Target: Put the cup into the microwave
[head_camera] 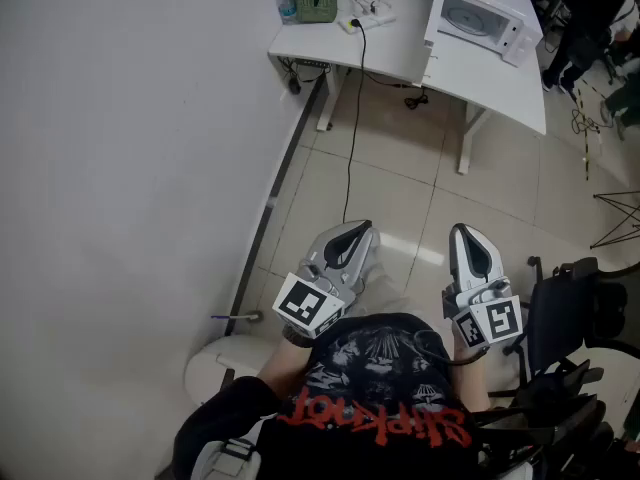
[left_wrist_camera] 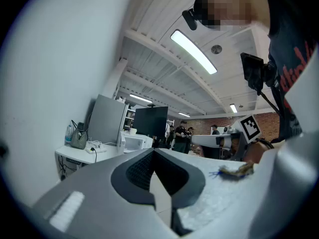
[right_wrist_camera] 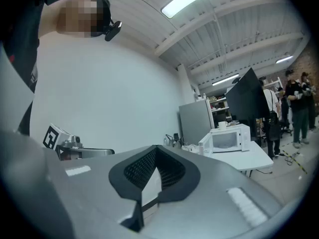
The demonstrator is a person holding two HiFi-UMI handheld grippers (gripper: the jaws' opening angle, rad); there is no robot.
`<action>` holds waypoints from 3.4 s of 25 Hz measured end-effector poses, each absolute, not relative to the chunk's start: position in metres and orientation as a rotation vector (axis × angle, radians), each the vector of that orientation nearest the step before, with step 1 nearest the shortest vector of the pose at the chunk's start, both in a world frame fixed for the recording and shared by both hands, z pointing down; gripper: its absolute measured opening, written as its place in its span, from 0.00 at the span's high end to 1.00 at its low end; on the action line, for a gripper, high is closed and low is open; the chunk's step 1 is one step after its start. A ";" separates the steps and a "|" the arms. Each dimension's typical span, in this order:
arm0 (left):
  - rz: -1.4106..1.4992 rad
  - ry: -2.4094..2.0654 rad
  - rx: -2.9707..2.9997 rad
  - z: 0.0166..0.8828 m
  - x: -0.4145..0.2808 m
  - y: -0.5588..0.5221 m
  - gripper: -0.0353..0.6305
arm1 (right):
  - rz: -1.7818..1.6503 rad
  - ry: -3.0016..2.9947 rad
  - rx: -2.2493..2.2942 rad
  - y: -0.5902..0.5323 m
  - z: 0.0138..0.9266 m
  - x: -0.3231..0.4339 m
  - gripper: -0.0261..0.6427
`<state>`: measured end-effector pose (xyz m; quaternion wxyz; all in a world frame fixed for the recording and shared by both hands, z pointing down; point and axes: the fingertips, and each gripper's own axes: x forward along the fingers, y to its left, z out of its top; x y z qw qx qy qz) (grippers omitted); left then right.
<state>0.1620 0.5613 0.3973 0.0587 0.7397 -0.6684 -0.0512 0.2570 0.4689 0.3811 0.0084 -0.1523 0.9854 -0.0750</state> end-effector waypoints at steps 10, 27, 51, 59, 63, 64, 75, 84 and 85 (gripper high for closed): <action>-0.013 -1.900 2.341 0.384 0.092 0.391 0.94 | -0.247 2.989 -0.607 0.308 0.365 0.189 0.96; -0.007 -1.657 2.573 0.381 0.010 0.186 0.94 | -0.127 2.914 -0.882 0.139 0.354 0.110 0.96; -0.179 -1.595 2.537 0.371 -0.210 -0.040 0.94 | -0.028 3.038 -1.329 -0.237 0.430 -0.107 0.29; -0.096 -1.669 2.486 0.378 -0.227 -0.062 0.94 | -0.150 3.113 -1.533 -0.377 0.493 -0.139 0.15; -0.073 -1.694 2.454 0.383 -0.238 -0.067 0.94 | -0.179 3.104 -1.650 -0.403 0.508 -0.141 0.15; -0.069 -1.696 2.450 0.384 -0.238 -0.068 0.94 | -0.162 3.100 -1.675 -0.405 0.511 -0.138 0.19; -0.036 -1.557 2.554 0.382 -0.195 -0.081 0.94 | -0.037 3.065 -1.222 -0.287 0.456 -0.104 0.35; -0.228 -1.409 2.512 0.398 -0.168 -0.101 0.94 | -0.741 2.272 -1.394 -0.294 0.612 -0.008 0.96; -0.311 -1.438 2.492 0.397 -0.174 -0.100 0.94 | -0.873 2.099 -1.326 -0.295 0.643 0.006 0.96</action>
